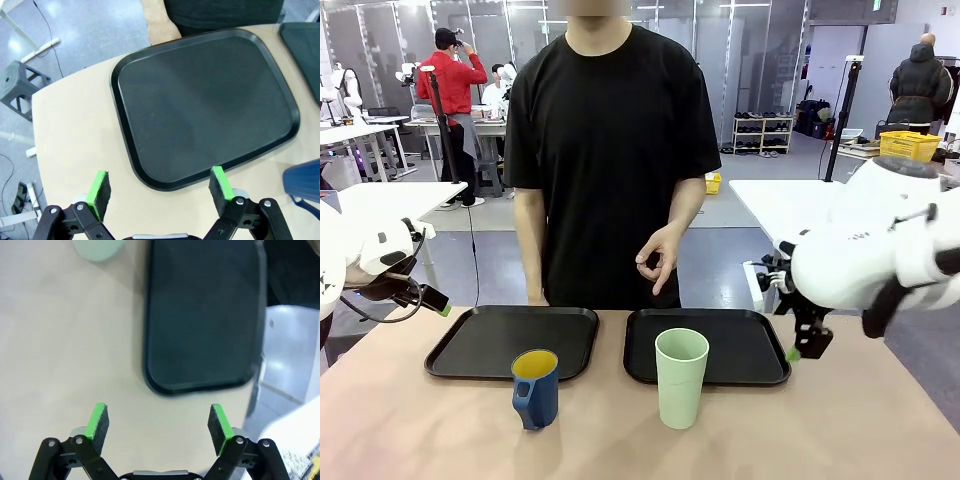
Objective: Sort and store the cups by type.
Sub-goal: Pick up the Reusable plastic cup.
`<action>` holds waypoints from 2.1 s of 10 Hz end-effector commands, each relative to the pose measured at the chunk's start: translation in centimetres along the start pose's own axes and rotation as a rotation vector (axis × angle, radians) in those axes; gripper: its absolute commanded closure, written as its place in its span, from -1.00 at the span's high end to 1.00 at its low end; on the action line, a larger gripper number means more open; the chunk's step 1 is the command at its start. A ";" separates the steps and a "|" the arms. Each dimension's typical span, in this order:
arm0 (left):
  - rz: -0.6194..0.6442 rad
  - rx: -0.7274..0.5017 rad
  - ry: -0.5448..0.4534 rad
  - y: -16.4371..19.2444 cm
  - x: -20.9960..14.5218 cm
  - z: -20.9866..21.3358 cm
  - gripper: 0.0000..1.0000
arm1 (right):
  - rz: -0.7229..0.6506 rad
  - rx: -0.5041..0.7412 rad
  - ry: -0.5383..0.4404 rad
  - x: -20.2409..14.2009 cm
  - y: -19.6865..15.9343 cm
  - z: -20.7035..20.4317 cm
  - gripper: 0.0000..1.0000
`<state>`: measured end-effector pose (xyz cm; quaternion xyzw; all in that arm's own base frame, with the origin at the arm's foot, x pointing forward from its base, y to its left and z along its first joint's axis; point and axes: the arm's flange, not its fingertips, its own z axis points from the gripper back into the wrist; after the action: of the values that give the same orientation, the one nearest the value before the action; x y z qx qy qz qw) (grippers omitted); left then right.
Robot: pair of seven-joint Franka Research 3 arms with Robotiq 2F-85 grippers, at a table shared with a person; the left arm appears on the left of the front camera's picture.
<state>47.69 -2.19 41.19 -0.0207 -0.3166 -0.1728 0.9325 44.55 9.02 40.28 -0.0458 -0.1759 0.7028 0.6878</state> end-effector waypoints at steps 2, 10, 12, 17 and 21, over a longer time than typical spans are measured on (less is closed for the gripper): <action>0.001 -0.002 -0.005 0.0 0.0 0.3 1.00 | 0.040 0.118 -0.232 -0.8 -1.0 -4.4 1.00; 0.001 -0.002 -0.005 0.0 0.0 0.3 1.00 | -0.049 0.272 -0.945 -3.9 -0.1 -14.0 1.00; 0.001 -0.002 -0.005 0.0 0.0 0.3 1.00 | -0.080 0.267 -1.071 -4.2 0.1 -15.6 1.00; 0.001 -0.002 -0.005 0.0 0.0 0.3 1.00 | -0.121 0.253 -1.098 -4.1 0.2 -16.3 1.00; 0.001 -0.002 -0.005 0.0 0.0 0.3 1.00 | -0.114 0.287 -1.100 -4.3 0.5 -16.4 1.00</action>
<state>47.67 -2.20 41.20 -0.0208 -0.3167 -0.1728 0.9324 49.32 7.80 24.08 0.4295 -0.4126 0.6021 0.5318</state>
